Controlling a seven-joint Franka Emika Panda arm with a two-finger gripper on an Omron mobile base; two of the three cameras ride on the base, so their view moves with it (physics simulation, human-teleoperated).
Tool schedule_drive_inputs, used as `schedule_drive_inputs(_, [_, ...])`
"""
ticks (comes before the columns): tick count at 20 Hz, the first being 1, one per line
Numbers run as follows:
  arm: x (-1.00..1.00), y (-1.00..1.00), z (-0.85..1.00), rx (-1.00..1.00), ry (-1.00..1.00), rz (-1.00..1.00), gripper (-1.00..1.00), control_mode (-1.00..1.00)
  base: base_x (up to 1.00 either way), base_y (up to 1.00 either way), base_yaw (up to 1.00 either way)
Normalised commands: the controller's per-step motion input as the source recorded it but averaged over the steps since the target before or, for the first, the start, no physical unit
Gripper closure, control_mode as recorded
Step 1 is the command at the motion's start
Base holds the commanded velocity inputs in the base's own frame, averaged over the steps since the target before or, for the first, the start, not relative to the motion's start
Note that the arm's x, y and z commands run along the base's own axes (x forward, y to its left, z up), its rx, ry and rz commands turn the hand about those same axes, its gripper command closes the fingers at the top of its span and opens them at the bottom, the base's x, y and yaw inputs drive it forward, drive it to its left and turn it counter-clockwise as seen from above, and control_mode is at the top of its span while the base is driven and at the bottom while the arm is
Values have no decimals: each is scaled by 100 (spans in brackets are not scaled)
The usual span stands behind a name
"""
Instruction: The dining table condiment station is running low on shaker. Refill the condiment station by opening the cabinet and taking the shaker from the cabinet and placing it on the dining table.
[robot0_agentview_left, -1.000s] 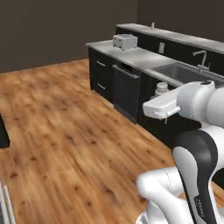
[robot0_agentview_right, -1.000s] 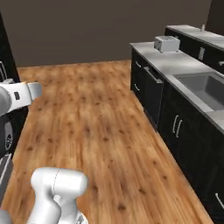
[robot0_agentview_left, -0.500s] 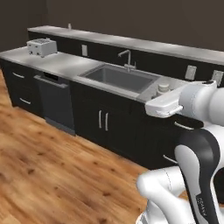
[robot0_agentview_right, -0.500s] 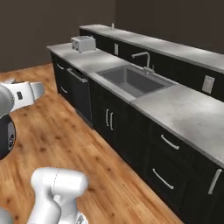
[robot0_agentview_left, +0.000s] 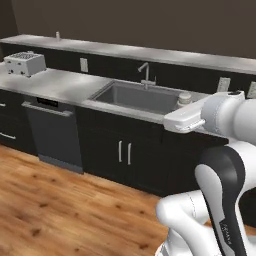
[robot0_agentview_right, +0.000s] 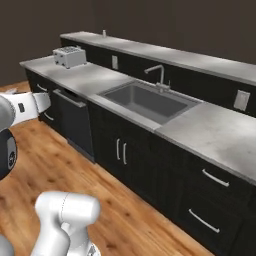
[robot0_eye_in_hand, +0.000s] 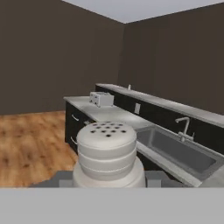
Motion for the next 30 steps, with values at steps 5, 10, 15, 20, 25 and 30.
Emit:
schedule_drive_inputs(5, [0,0,0,0,0,0,100,100,100,100,-22])
schedule_drive_inputs(10, [0,0,0,0,0,0,100,100,100,100,-16])
schedule_drive_inputs(15, [0,0,0,0,0,0,100,100,100,100,-19])
schedule_drive_inputs(20, [0,0,0,0,0,0,100,100,100,100,-22])
schedule_drive_inputs(25, [0,0,0,0,0,0,100,100,100,100,-30])
schedule_drive_inputs(30, [0,0,0,0,0,0,100,100,100,100,-30])
